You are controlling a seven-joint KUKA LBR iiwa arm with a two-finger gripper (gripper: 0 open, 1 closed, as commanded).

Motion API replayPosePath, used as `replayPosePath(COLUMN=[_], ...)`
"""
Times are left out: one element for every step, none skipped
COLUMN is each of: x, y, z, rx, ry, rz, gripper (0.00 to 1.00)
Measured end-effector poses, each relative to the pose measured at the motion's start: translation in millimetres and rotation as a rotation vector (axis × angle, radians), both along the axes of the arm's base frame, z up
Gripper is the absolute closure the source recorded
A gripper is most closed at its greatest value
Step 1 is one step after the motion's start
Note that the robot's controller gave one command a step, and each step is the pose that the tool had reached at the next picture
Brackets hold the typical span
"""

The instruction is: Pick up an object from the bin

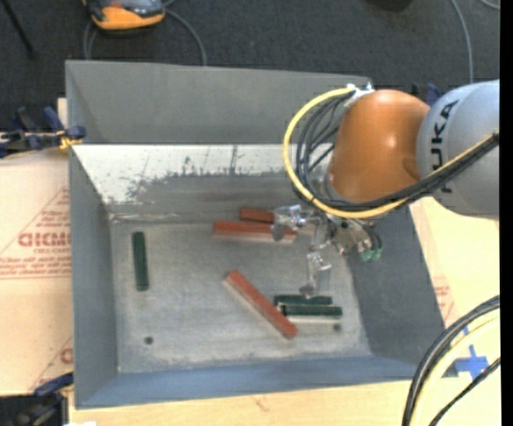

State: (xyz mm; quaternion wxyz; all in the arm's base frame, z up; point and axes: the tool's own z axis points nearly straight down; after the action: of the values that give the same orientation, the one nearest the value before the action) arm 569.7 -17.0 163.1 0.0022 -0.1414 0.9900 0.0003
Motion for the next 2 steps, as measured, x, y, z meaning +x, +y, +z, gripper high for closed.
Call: replayPosePath(x=[-30.8,-59.7], y=[-6,-34], z=[-46,-93], rx=[0.000,-0.002], ry=[-0.007,0.001], rz=[0.046,0.035], gripper=[0.00,1.00])
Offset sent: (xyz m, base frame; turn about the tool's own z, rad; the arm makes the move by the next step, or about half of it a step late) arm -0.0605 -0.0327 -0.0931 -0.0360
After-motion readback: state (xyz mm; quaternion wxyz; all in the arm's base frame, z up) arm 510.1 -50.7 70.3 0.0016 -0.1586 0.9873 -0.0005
